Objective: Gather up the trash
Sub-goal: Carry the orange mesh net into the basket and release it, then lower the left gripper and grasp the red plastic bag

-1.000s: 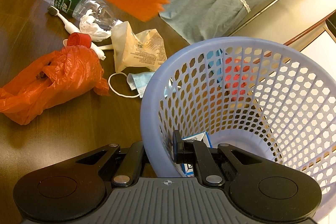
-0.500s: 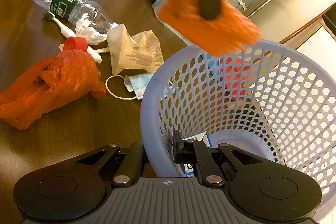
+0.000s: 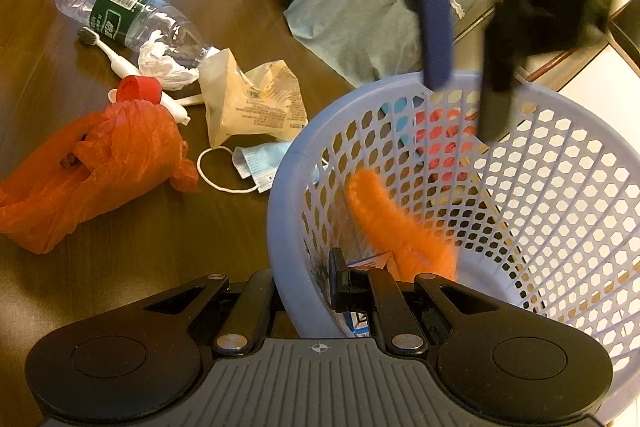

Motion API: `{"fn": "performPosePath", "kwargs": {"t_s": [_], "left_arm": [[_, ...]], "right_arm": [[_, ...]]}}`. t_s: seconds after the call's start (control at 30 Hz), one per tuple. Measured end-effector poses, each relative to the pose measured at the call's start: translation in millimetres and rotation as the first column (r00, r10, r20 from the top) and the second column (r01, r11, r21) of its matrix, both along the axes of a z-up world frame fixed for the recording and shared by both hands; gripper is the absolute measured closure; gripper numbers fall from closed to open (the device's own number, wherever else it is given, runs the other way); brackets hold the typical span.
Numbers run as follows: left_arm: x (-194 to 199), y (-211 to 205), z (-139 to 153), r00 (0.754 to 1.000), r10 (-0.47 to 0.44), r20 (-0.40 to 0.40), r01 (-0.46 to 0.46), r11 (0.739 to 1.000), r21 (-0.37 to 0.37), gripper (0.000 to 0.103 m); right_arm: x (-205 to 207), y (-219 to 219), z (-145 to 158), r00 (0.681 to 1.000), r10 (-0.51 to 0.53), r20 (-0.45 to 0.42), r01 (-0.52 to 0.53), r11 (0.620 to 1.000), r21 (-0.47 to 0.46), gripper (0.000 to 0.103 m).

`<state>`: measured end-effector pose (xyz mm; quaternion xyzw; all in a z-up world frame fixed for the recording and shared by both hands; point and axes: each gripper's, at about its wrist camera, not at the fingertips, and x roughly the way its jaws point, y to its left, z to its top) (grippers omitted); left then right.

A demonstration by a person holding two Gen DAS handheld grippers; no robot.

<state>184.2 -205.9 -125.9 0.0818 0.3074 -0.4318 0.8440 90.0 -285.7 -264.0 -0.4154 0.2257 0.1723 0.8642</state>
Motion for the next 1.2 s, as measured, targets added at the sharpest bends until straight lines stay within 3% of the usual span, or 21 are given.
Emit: {"fn": "performPosePath", "kwargs": {"t_s": [0.3,0.6,0.77,0.9,1.0,1.07,1.2], "left_arm": [[3,56,-8,0.992,0.122,-0.030,-0.121,0.992,0.040,0.071],[-9,126,-44,0.957,0.282,-0.073,-0.270,0.952,0.143,0.067],[-23,142,-68,0.943,0.309,-0.124,-0.286,0.942,0.175,0.067],[-32,134,-80,0.941,0.292,-0.172,-0.263,0.949,0.173,0.067],[-34,126,-85,0.935,0.286,-0.209,-0.256,0.954,0.157,0.056],[-36,121,-86,0.933,0.281,-0.225,-0.254,0.957,0.140,0.040],[-38,105,-92,0.940,0.262,-0.220,-0.232,0.960,0.153,0.033]], "right_arm": [[-2,-3,0,1.000,-0.001,0.002,0.001,1.000,0.004,0.098],[-1,-4,1,1.000,-0.007,0.001,0.007,1.000,0.015,0.098],[-1,-5,2,1.000,-0.002,-0.002,0.002,1.000,0.017,0.098],[-1,-6,4,1.000,-0.007,-0.002,0.007,1.000,0.022,0.098],[-1,-7,4,1.000,-0.006,-0.002,0.006,1.000,0.021,0.098],[-1,-6,4,1.000,-0.008,-0.002,0.008,1.000,0.022,0.098],[-1,-7,4,1.000,-0.008,-0.002,0.008,1.000,0.023,0.098]]}}
